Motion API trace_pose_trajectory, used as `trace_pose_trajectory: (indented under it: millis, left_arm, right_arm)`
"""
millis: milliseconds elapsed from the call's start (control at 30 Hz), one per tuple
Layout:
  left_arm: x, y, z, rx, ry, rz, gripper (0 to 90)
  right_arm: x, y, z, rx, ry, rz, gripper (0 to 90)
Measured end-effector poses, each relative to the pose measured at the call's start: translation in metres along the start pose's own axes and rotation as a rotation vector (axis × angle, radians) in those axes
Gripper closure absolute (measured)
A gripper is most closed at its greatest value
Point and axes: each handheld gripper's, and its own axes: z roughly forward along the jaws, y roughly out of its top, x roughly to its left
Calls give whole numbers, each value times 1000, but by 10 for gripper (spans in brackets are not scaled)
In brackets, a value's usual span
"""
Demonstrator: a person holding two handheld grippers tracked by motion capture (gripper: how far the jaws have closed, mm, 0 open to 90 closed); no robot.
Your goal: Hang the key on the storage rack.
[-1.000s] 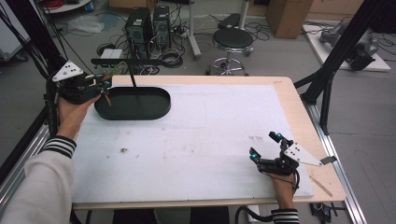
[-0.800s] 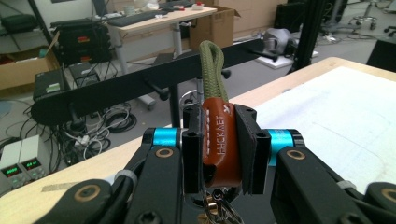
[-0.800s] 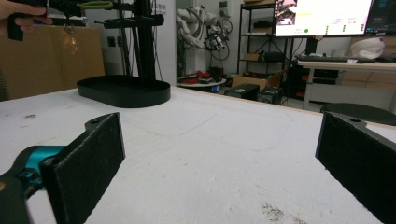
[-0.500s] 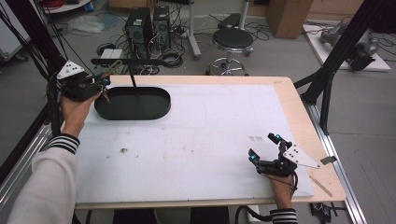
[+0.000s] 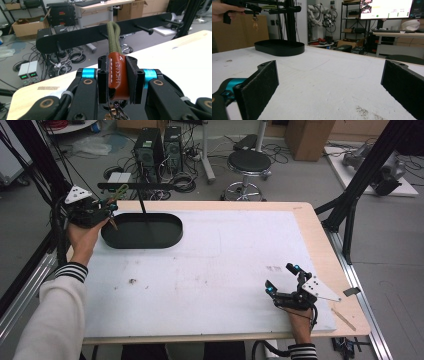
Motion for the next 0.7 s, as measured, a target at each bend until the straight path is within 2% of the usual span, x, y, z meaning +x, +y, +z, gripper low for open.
trace_pose_trajectory:
  millis: [133,300,400,567,700]
  left_arm:
    - [0,-1,3,10,2,-7,738]
    - [-4,-5,7,32,24,5,738]
    - [-3,-7,9,21,38,-31,738]
    - [-4,-8,10,25,44,-31,738]
    - [-4,-8,14,25,70,-47,738]
  right_arm:
    - [0,0,0,0,2,2,3]
    - [0,0,0,0,1,3,3]
    - [0,0,-1,-1,3,1,3]
    - [1,0,-1,-4,0,2,3]
    - [0,-1,-1,-6,2,2,3]
